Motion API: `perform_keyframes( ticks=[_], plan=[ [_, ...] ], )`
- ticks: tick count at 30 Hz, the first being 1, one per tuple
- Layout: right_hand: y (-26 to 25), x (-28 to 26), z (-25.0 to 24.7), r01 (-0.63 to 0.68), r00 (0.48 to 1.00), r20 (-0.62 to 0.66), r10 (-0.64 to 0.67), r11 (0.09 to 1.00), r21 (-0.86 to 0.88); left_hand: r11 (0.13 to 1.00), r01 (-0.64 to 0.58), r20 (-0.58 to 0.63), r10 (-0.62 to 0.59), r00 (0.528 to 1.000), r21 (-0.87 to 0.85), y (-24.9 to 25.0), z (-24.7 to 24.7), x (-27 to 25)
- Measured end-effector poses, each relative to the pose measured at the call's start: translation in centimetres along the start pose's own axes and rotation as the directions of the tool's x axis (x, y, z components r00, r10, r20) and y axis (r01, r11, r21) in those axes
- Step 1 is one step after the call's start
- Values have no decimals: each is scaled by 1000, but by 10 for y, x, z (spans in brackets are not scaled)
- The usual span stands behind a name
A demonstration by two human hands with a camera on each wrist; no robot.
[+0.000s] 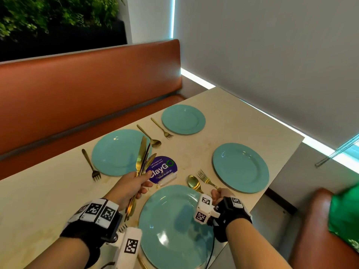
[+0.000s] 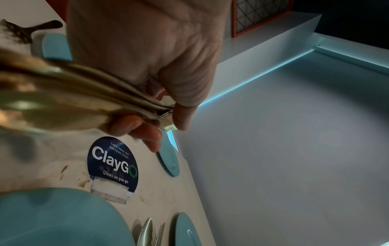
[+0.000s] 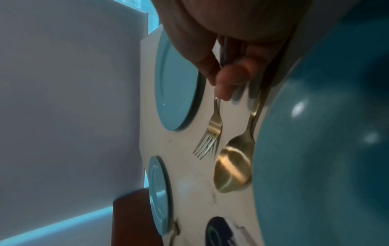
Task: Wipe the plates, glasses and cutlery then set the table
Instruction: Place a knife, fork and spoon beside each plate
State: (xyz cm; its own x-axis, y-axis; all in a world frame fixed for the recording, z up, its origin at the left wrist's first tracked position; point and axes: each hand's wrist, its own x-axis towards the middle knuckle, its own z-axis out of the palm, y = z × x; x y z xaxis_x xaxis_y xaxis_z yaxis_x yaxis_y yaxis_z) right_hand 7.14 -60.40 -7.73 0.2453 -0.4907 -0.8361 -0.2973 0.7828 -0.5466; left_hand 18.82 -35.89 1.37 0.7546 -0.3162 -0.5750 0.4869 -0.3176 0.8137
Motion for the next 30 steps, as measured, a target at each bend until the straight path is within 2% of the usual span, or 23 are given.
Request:
perform_keyframes(
  ticks=[2, 3, 4, 5, 6, 7, 9, 11, 14, 17, 22, 30],
  plan=[
    [-10, 0, -1, 30, 994, -104, -43, 991, -127, 1000, 1, -6, -1, 1000, -3, 2, 2, 1],
    [-17, 0, 0, 69, 977, -167, -130, 942, -328, 1000, 1, -6, -1, 1000, -5, 2, 4, 1],
    [-23, 1, 0, 79, 958, -178, -224, 804, -590, 1000, 0, -5, 0, 1000, -7, 3, 5, 2],
    [-27, 0, -1, 58, 935, -169, -313, 604, -795, 1000, -3, -5, 3, 1000, -9, 3, 7, 3],
    [-30, 1, -3, 52, 915, -134, -380, 441, -896, 1000, -5, -4, 5, 1000, -9, 3, 8, 3],
    [-30, 4, -4, 63, 911, -78, -406, 323, -944, 1000, -5, -2, 5, 1000, -7, 3, 10, 3],
    [-31, 12, -5, 116, 898, 17, -439, 200, -973, 1000, -3, 4, 3, 1000, 0, 3, 15, 3],
    [-28, 21, -4, 110, 893, 18, -450, 177, -978, 1000, 1, 6, -1, 1000, 3, 1, 19, 4],
    [-27, 29, -5, 120, 879, -5, -477, 231, -966, 1000, 13, 9, -13, 1000, 6, -2, 24, 6],
    [-27, 33, -5, 146, 866, 24, -499, 208, -967, 999, 31, 12, -31, 999, -28, -3, 31, 5],
    [-30, 39, -7, 155, 844, 8, -537, 228, -961, 996, 53, 27, -51, 998, -78, -6, 35, 8],
    [-31, 36, -8, 167, 838, 24, -545, 213, -963, 996, 31, 52, -27, 998, -85, -8, 35, 8]
  ],
)
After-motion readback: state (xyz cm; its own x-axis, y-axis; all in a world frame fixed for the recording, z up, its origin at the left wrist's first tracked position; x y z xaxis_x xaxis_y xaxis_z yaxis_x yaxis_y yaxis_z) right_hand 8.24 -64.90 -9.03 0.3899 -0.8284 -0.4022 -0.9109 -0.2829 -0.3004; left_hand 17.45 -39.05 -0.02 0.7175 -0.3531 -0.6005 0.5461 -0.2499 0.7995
